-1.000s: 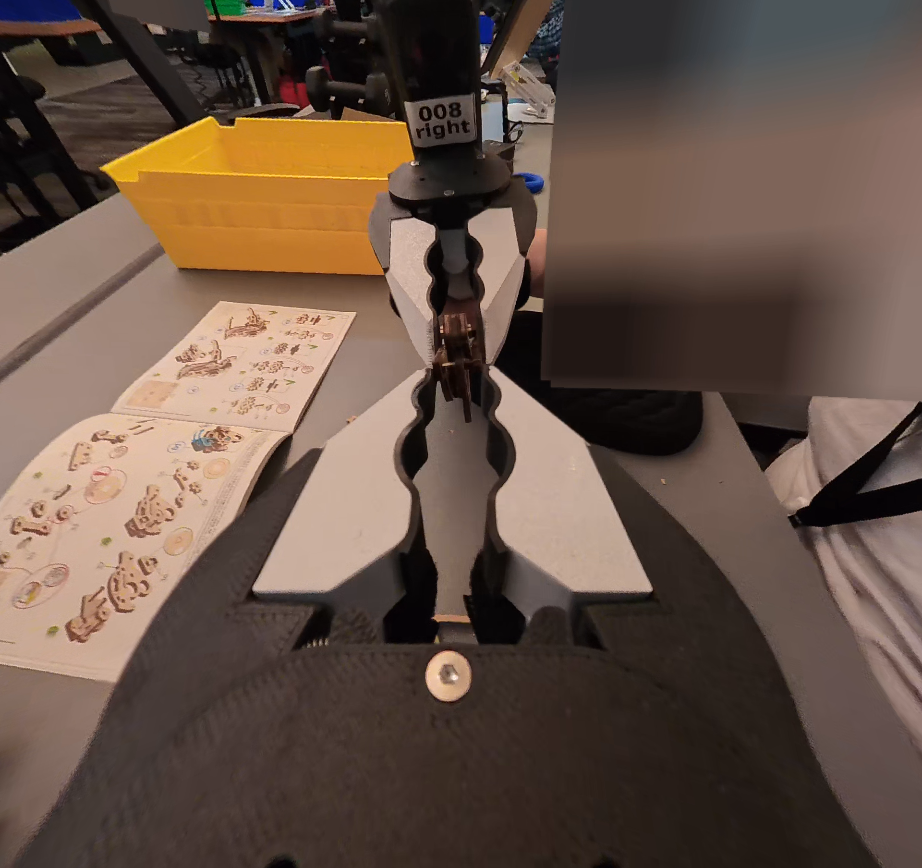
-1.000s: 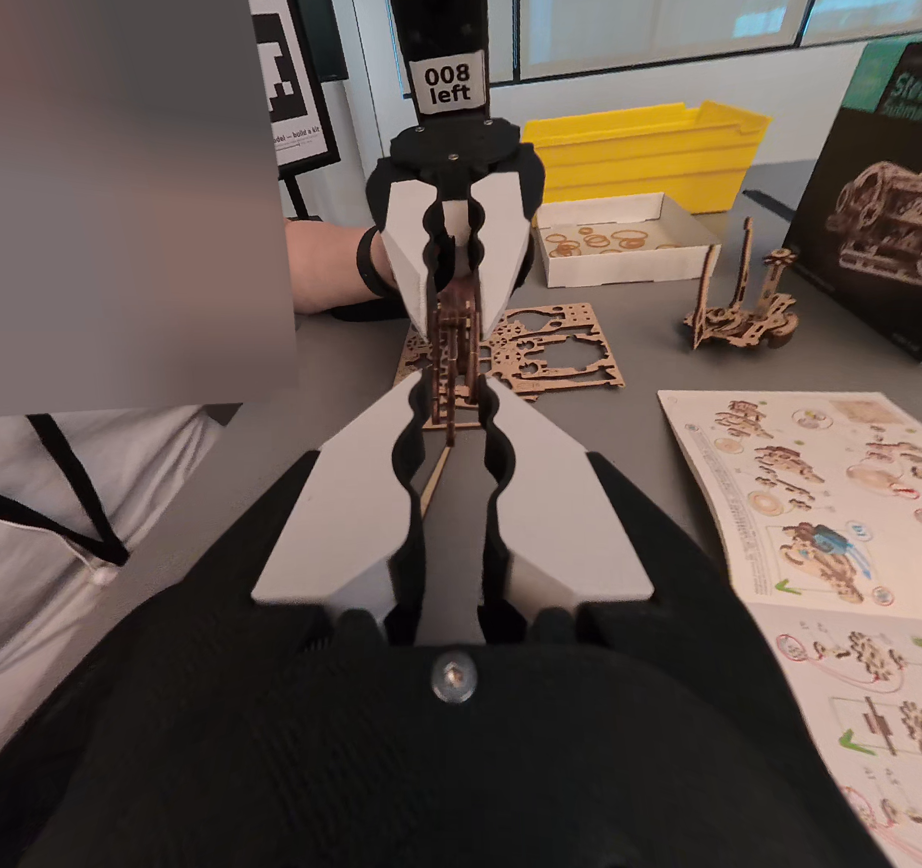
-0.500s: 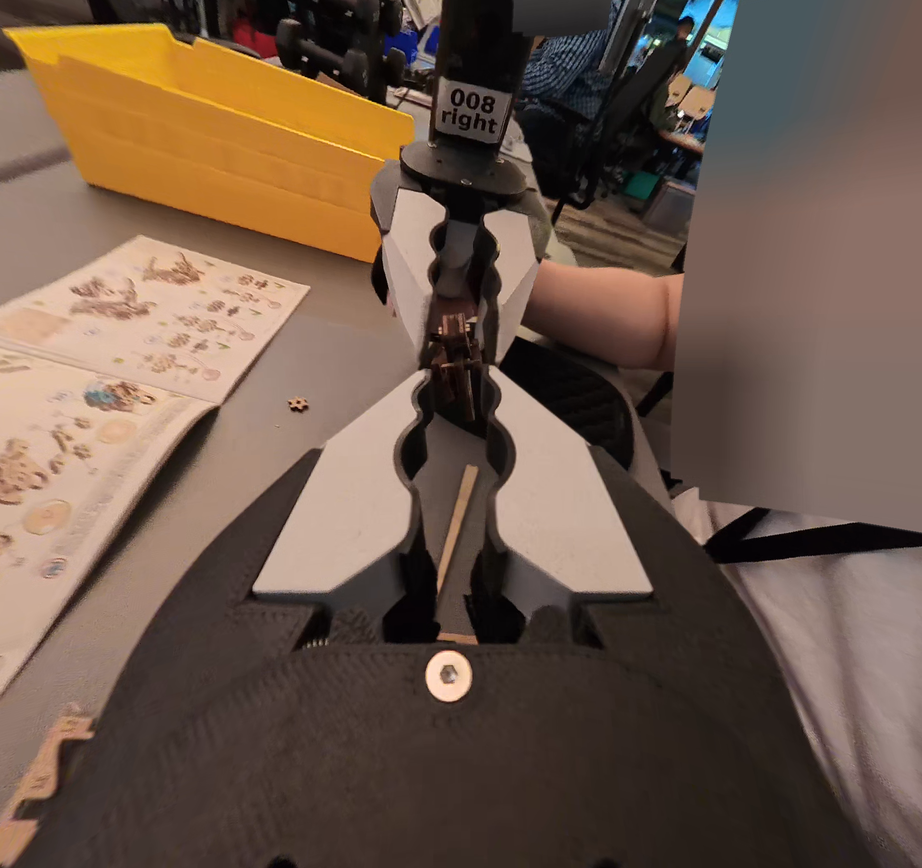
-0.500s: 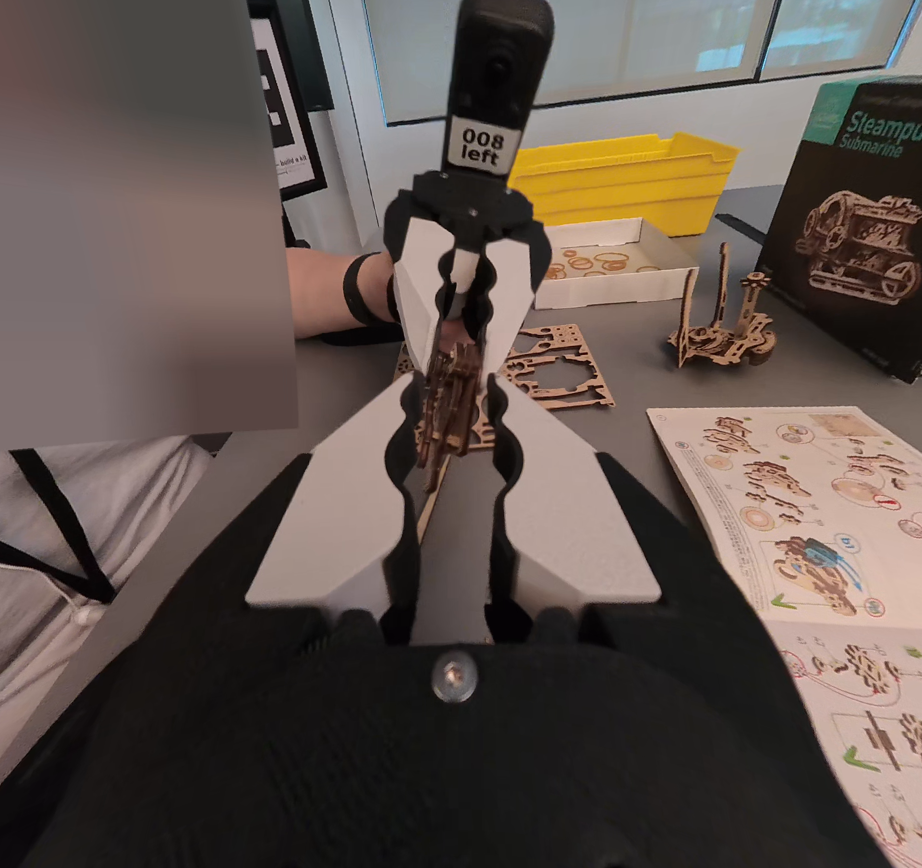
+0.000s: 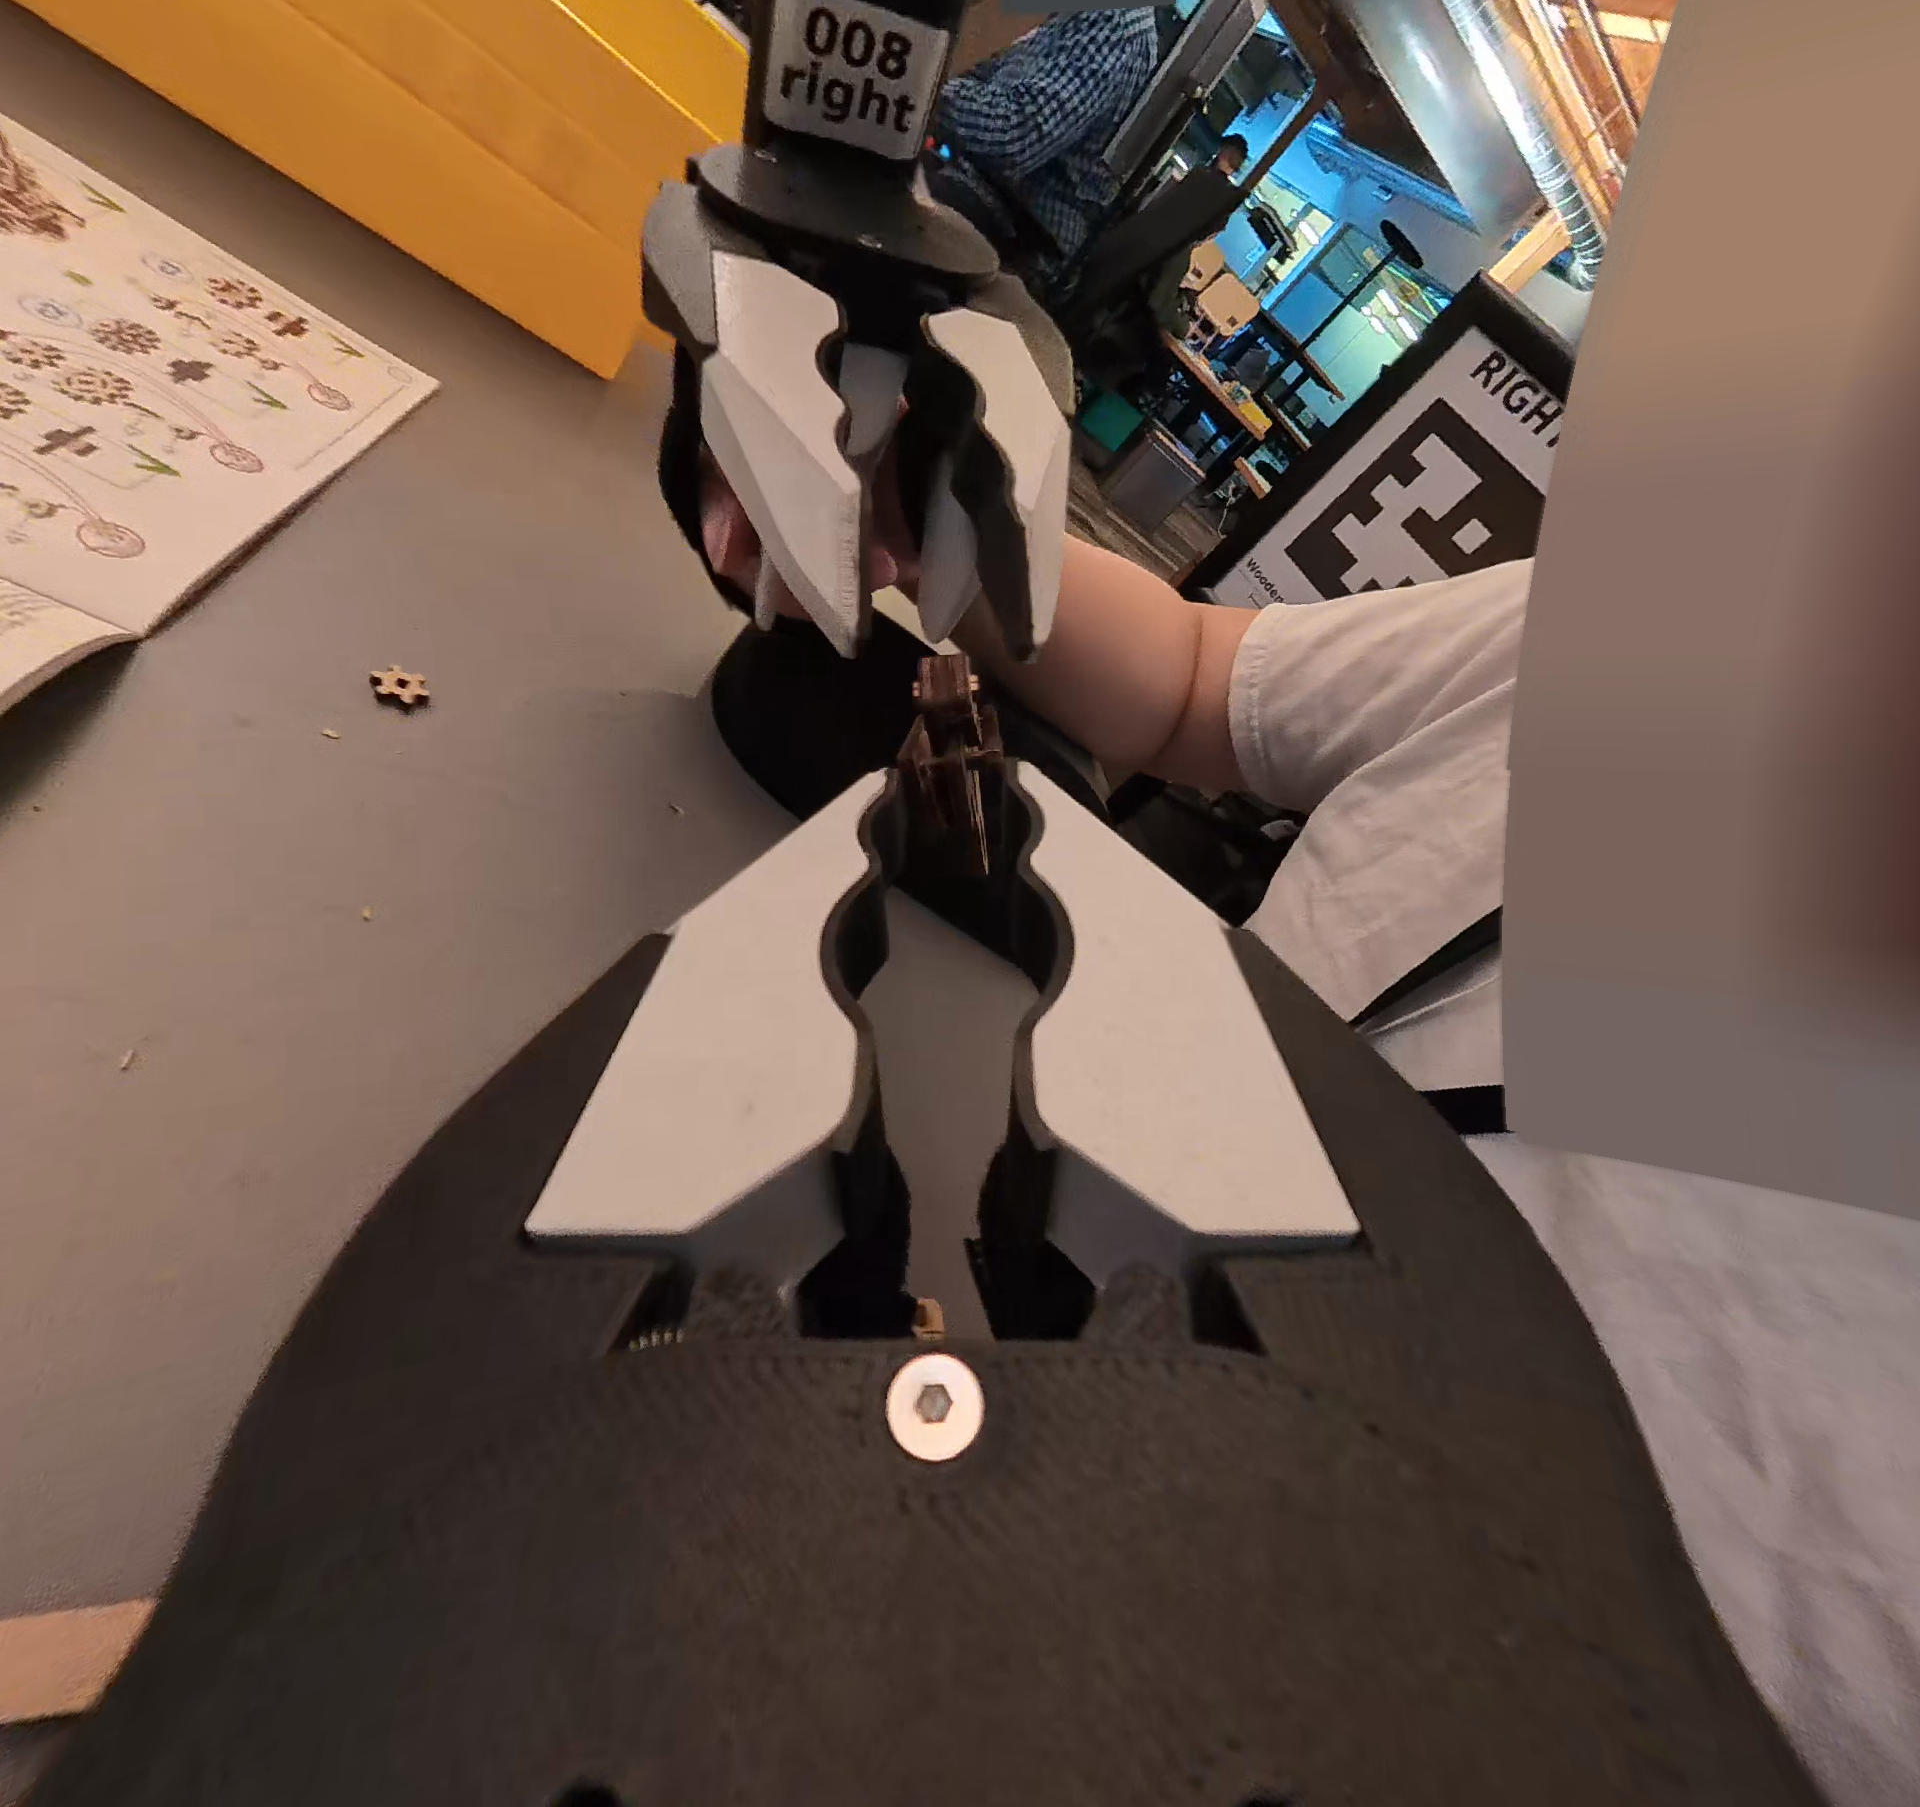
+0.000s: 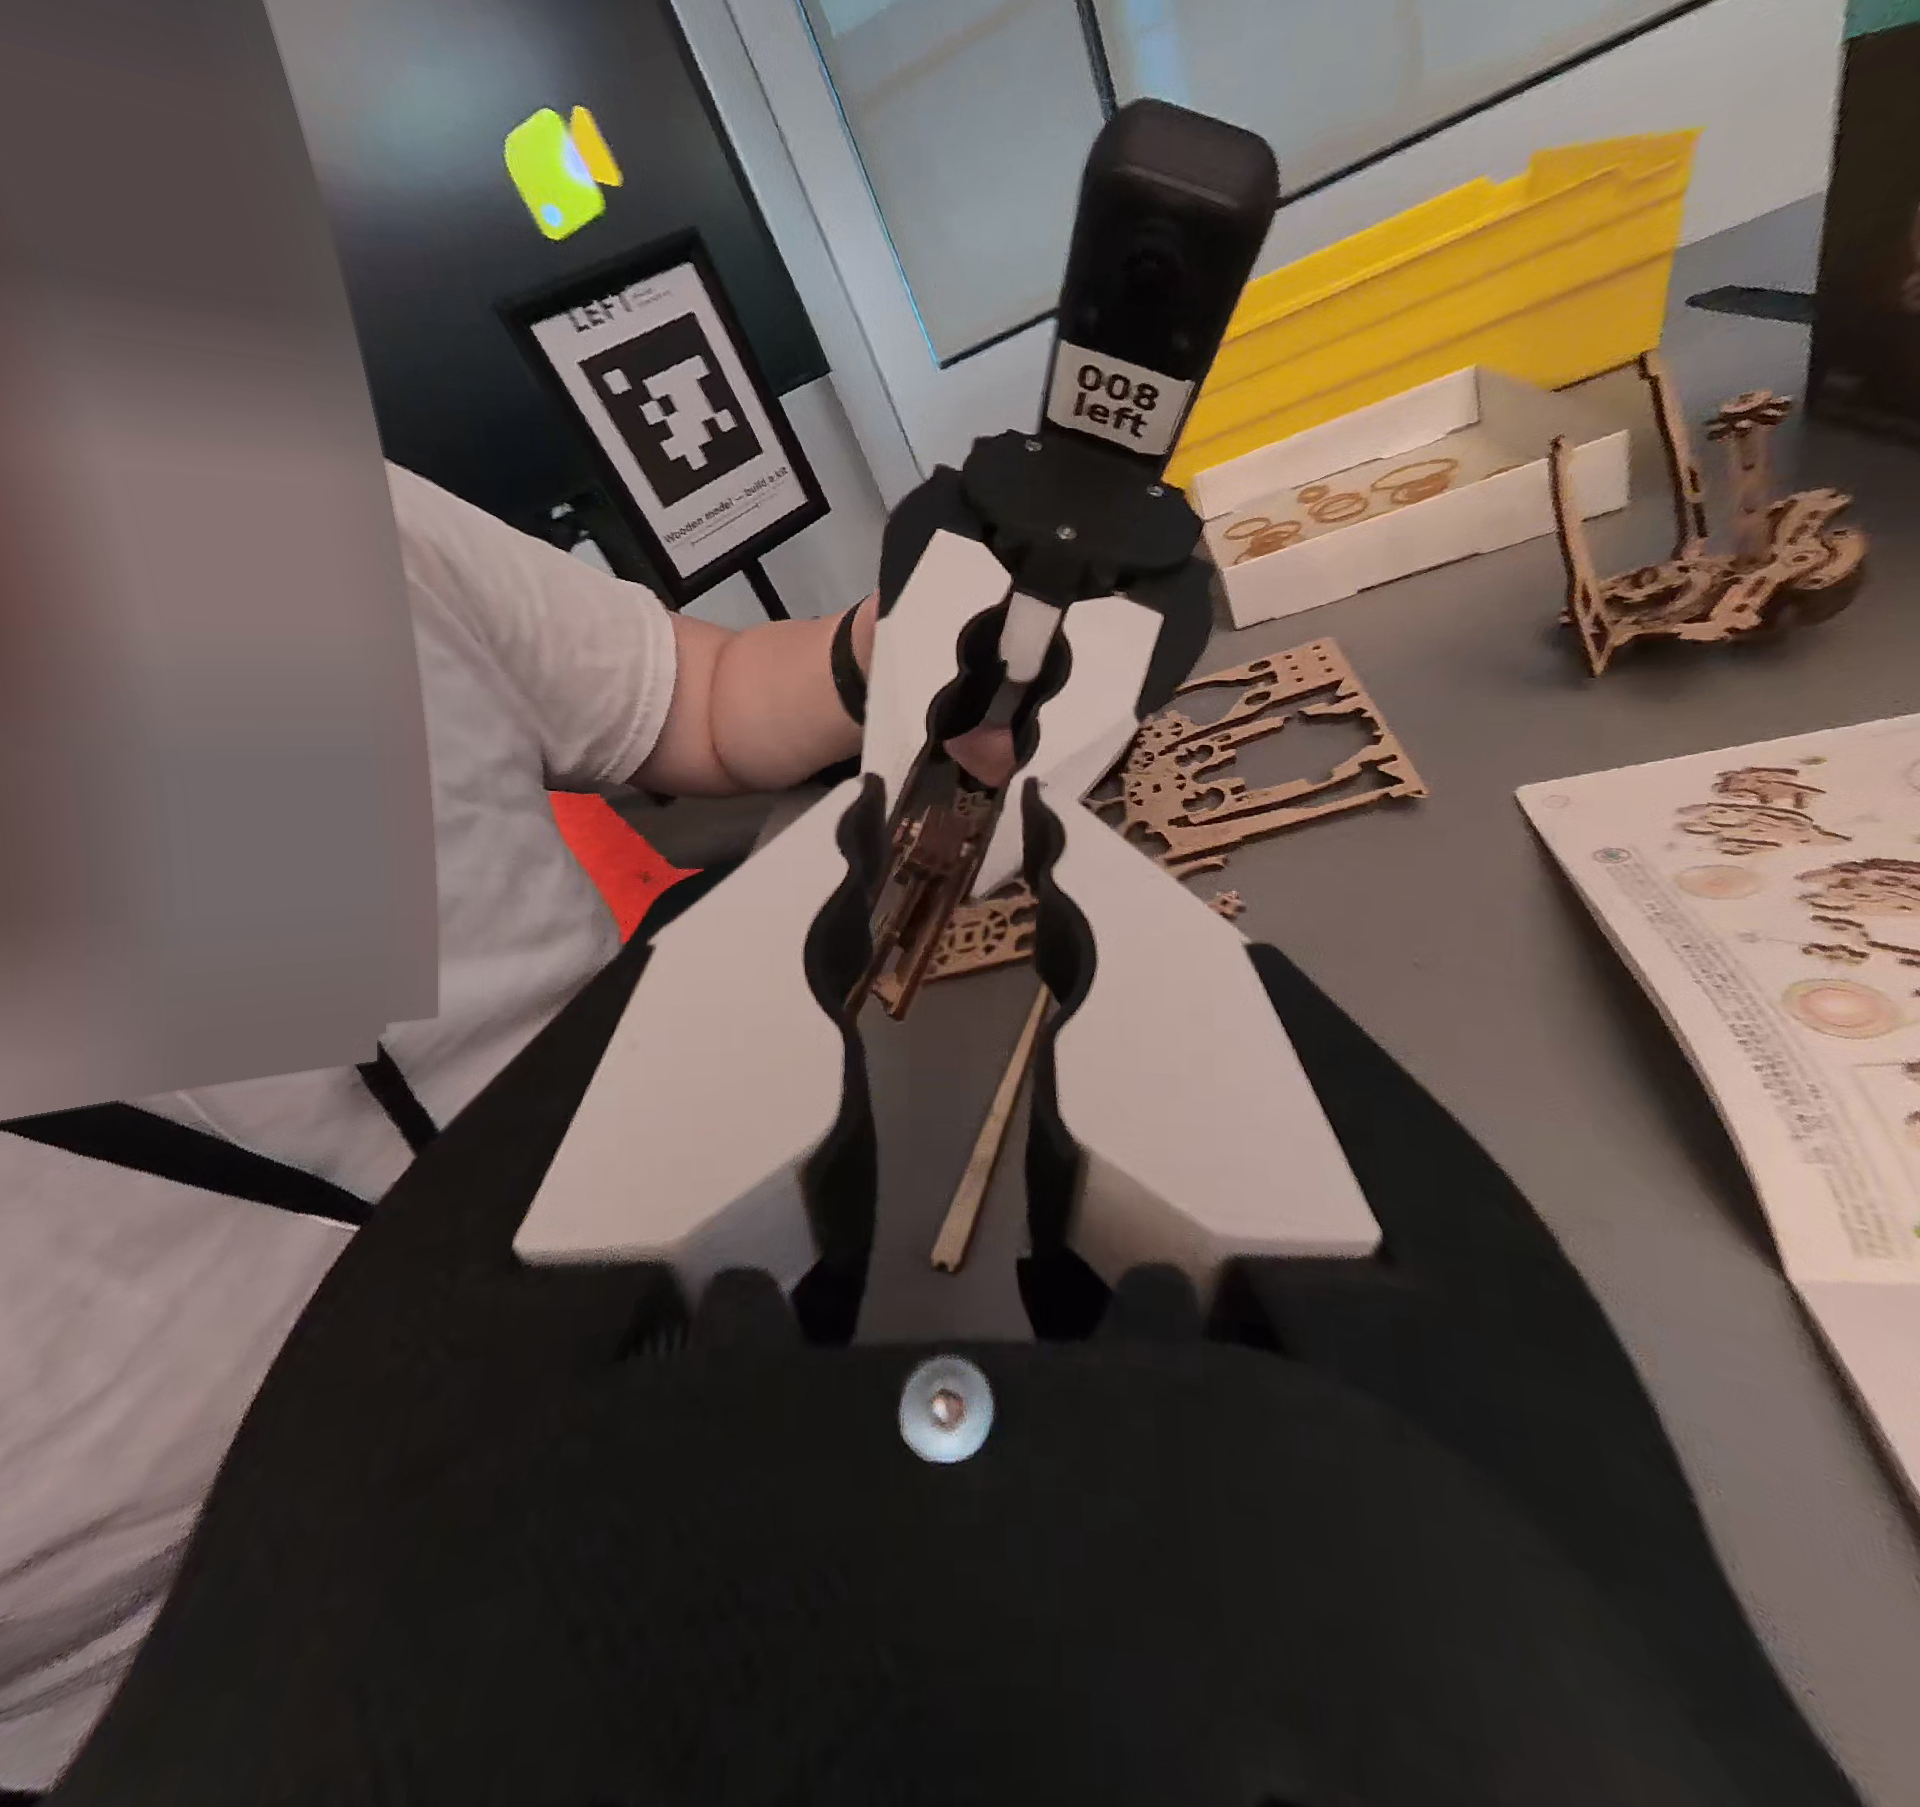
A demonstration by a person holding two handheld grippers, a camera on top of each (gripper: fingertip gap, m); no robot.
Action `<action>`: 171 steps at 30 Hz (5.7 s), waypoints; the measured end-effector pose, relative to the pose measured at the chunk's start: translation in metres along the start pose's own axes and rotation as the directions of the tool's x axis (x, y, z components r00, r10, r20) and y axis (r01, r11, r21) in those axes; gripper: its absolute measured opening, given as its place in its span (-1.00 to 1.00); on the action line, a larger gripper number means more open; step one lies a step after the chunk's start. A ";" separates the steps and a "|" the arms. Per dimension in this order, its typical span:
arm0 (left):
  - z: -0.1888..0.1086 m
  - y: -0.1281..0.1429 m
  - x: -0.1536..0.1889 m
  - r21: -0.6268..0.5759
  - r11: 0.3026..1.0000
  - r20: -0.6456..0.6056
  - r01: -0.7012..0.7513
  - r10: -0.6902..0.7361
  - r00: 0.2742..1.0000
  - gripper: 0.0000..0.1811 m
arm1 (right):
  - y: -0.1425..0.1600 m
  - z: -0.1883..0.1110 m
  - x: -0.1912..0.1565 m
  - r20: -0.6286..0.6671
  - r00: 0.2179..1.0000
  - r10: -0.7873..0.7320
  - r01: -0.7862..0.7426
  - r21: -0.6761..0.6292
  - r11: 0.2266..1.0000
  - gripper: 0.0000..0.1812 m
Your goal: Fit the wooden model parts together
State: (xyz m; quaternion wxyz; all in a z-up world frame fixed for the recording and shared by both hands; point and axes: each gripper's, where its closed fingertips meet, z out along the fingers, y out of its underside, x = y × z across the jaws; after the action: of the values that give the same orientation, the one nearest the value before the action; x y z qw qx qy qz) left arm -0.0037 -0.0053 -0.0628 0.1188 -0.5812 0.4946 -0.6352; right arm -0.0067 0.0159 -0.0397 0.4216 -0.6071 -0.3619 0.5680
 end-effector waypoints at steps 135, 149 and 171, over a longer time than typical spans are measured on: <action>-0.004 -0.010 -0.002 -0.181 0.784 0.323 -0.594 0.618 0.717 -0.82 | 0.023 0.007 0.002 -0.137 0.839 -0.526 0.470 -0.304 0.829 -0.84; -0.004 -0.021 -0.003 0.052 0.949 0.235 -0.310 0.290 0.928 -0.81 | 0.014 0.004 0.004 -0.104 0.973 -0.205 0.189 -0.151 0.970 -0.84; -0.010 -0.022 -0.010 0.098 0.976 0.204 -0.194 0.171 0.964 -0.82 | 0.014 0.006 0.010 -0.064 0.997 0.036 -0.041 -0.075 0.996 -0.84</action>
State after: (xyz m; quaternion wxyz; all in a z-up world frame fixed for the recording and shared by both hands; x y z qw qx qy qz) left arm 0.0003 0.0173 -0.0500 0.2581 -0.5844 0.4941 -0.5896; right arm -0.0124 0.0206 -0.0569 0.3981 -0.6471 -0.3583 0.5426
